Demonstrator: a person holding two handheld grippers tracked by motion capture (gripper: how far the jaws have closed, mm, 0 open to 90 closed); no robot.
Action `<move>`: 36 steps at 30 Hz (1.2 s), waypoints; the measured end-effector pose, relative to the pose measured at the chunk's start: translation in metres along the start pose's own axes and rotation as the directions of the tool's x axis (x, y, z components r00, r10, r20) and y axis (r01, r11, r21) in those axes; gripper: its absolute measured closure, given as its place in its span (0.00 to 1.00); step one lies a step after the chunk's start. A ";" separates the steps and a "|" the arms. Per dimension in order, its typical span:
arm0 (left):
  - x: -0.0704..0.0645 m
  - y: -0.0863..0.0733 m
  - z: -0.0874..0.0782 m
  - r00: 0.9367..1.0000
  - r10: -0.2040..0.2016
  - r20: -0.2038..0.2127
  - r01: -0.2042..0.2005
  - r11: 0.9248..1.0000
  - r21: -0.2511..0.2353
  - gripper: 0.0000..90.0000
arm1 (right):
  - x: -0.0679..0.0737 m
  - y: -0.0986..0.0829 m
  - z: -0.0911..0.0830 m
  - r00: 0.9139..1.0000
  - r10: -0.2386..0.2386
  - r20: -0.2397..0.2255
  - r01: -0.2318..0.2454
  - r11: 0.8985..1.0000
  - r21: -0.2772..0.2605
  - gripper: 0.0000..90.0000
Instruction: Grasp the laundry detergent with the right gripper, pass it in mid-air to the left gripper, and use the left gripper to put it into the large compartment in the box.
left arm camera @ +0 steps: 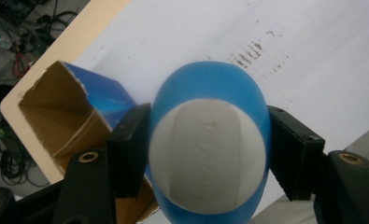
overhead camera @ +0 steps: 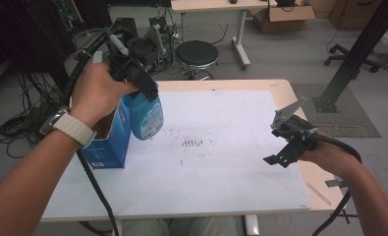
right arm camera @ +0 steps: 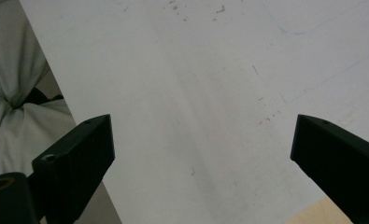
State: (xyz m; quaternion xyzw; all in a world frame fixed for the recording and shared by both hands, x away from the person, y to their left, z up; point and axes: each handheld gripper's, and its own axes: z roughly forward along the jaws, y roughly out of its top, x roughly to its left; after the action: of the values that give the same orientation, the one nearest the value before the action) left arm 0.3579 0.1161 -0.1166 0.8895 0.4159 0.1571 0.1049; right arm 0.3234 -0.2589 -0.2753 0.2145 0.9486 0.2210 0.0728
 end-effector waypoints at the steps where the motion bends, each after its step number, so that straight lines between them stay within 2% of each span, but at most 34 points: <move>1: 0.002 0.000 -0.002 1.000 -0.013 -0.003 0.013 1.000 0.000 0.42 | -0.001 -0.001 0.000 1.000 0.002 0.003 -0.002 1.000 0.005 0.07; 7: 0.018 -0.004 -0.015 0.995 -0.094 -0.019 0.095 0.996 0.003 0.42 | -0.004 -0.005 -0.003 1.000 -0.002 0.016 0.002 1.000 0.030 0.07; 9: 0.022 -0.007 -0.020 0.990 -0.136 -0.031 0.136 0.991 0.003 0.42 | -0.005 -0.006 -0.005 1.000 -0.002 0.016 0.001 1.000 0.031 0.07; 10: 0.024 -0.007 -0.021 0.990 -0.140 -0.035 0.140 0.990 0.004 0.42 | -0.005 -0.006 -0.005 1.000 -0.006 0.016 0.005 0.999 0.032 0.07; 11: 0.027 -0.009 -0.024 0.986 -0.164 -0.042 0.164 0.986 0.001 0.42 | -0.005 -0.006 -0.006 1.000 -0.004 0.015 0.004 0.999 0.034 0.07; 16: 0.041 -0.018 -0.035 0.972 -0.227 -0.062 0.228 0.974 0.008 0.42 | -0.007 -0.009 -0.005 1.000 -0.020 0.024 0.018 0.997 0.080 0.07; 27: 0.067 -0.033 -0.043 0.941 -0.326 -0.089 0.328 0.945 0.008 0.43 | -0.014 -0.010 -0.007 0.999 -0.030 0.028 0.026 0.989 0.148 0.07; 30: 0.073 -0.036 -0.044 0.930 -0.354 -0.097 0.357 0.934 0.011 0.43 | -0.015 -0.010 -0.008 0.999 -0.031 0.029 0.026 0.988 0.153 0.07; 36: 0.090 -0.043 -0.046 0.896 -0.430 -0.116 0.434 0.901 0.012 0.43 | -0.018 -0.011 -0.007 0.999 -0.030 0.025 0.025 0.984 0.179 0.07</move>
State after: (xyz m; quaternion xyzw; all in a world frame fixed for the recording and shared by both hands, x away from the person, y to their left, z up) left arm 0.3653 0.2148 -0.0705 0.7669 0.6108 0.1710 0.0975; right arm 0.3339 -0.2786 -0.2735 0.2102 0.9664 0.1312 0.0692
